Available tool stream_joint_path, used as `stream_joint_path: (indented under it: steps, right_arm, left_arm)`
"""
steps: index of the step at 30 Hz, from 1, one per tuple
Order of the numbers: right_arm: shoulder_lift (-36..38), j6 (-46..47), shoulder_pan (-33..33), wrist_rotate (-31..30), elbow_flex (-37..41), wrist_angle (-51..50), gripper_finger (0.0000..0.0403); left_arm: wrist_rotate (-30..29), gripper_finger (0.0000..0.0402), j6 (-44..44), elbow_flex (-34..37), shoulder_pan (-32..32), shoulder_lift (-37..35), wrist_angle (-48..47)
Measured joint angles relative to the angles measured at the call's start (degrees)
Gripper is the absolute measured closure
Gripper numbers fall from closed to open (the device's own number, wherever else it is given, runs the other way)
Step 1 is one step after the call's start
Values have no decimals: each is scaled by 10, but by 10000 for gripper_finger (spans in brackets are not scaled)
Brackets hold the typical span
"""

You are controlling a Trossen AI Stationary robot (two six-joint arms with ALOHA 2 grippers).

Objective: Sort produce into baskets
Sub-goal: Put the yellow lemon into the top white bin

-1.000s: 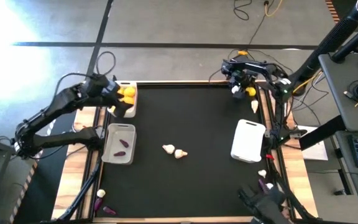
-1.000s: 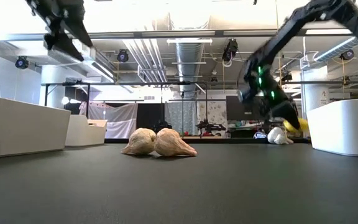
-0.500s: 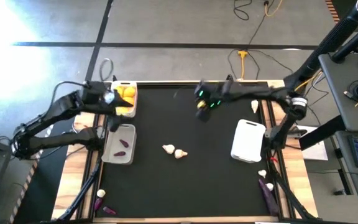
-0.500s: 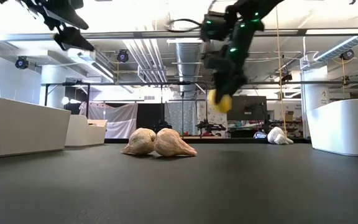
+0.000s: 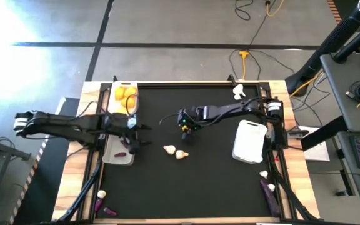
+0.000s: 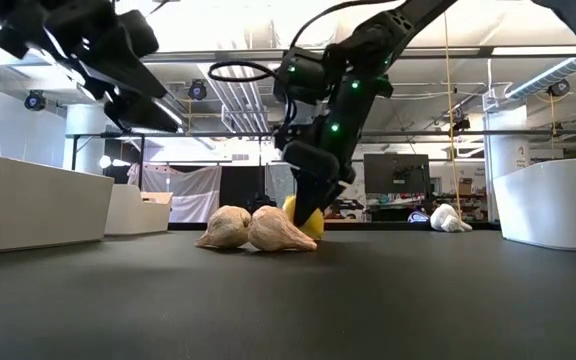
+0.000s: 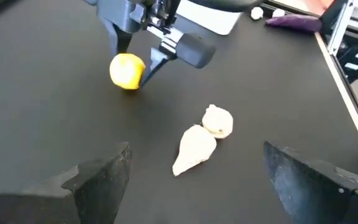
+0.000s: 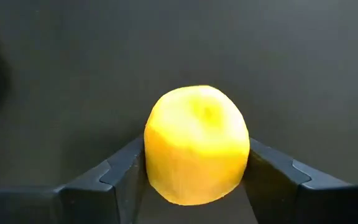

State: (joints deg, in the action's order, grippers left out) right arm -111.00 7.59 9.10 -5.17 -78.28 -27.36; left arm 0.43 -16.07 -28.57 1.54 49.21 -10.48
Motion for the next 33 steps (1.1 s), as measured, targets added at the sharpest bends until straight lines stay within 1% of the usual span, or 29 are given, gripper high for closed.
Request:
stream_joint_path:
  steps: [4, 8, 12, 16, 21, 25, 29, 33]
  right_arm:
    - [-3, -17, 0, 9, -4, -6, 146]
    - [15, -19, -3, 9, -7, -5, 107]
    - [63, -9, -17, 7, -7, -36, 84]
    - [132, 12, -55, -8, -8, -94, 79]
    - [204, 70, -121, -61, -8, -155, 79]
    - [237, 145, -169, -110, -8, -194, 79]
    - [243, 197, -208, -143, -8, -222, 81]
    - [238, 228, -231, -144, -7, -236, 87]
  left_arm:
    - [0, 58, 15, 19, 1, 46, 79]
    - [1, 58, 53, 10, 4, 114, 149]
    - [4, 58, 95, -24, 22, 199, 168]
    - [52, 58, 143, -76, 48, 284, 202]
    - [103, 58, 227, -177, 63, 402, 167]
    - [108, 58, 261, -259, 85, 488, 120]
    - [126, 58, 281, -324, 112, 538, 80]
    - [123, 58, 324, -354, 127, 571, 16]
